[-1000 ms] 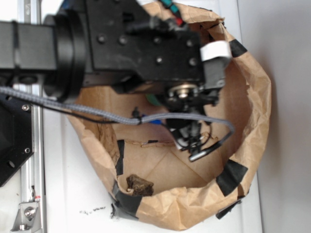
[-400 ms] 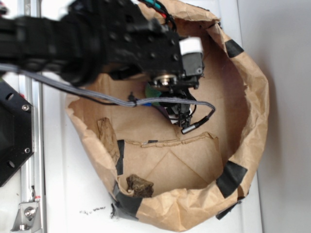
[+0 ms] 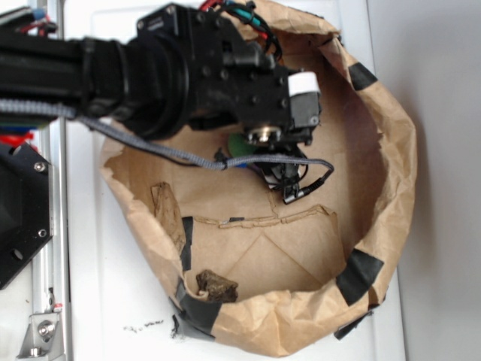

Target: Grab the green ball.

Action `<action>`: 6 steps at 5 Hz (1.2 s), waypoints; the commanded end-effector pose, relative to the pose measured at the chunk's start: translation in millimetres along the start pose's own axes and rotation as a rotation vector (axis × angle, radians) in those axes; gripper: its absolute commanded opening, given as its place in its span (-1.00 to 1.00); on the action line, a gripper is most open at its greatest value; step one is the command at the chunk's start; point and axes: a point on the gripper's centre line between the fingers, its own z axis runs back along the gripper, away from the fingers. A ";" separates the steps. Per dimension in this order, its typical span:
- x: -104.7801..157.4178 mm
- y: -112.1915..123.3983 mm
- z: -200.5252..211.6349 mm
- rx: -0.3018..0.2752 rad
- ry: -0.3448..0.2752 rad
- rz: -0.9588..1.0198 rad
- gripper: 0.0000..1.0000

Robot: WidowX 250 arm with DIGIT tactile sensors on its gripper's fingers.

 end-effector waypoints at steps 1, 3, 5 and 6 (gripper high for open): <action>0.3 1.2 14.2 -0.017 -0.041 -0.025 -1.00; -2.3 -1.1 40.5 -0.070 -0.071 -0.029 -1.00; 12.7 -19.3 136.8 -0.238 -0.143 -0.217 -1.00; 9.9 -31.7 162.7 -0.242 -0.143 -0.336 -1.00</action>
